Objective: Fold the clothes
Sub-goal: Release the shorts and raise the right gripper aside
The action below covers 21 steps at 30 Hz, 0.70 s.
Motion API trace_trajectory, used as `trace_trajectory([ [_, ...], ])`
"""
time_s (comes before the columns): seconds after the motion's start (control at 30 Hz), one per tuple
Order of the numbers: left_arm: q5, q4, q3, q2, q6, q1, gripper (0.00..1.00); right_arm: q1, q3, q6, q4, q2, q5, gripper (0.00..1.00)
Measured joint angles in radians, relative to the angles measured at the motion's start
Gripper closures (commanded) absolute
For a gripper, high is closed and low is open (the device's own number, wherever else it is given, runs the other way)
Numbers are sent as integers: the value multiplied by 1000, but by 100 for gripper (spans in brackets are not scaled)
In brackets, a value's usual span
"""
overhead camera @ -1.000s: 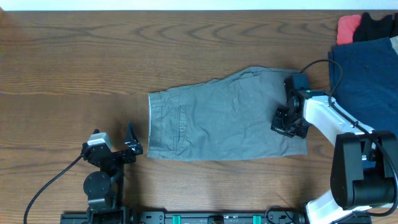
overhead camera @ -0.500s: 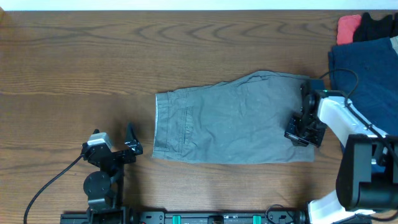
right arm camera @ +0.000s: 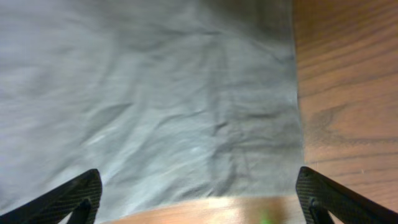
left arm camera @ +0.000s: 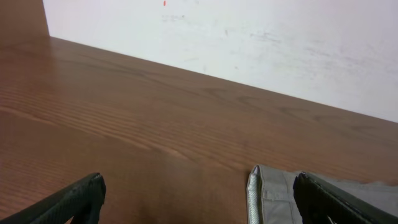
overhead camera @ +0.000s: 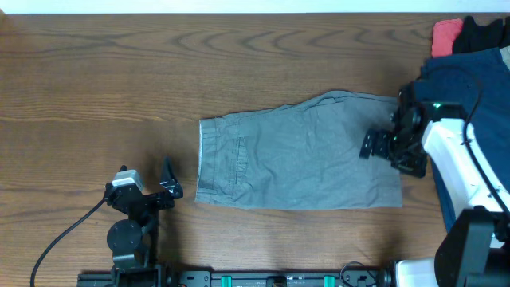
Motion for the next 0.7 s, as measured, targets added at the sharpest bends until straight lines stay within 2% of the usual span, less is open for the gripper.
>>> trace_trajectory([
  [0.23,0,0,0,0,0,0,2,-72,206,-23,71,-42,5,1],
  [0.7,0,0,0,0,0,0,2,-113,222,-23,54,-53,24,1],
])
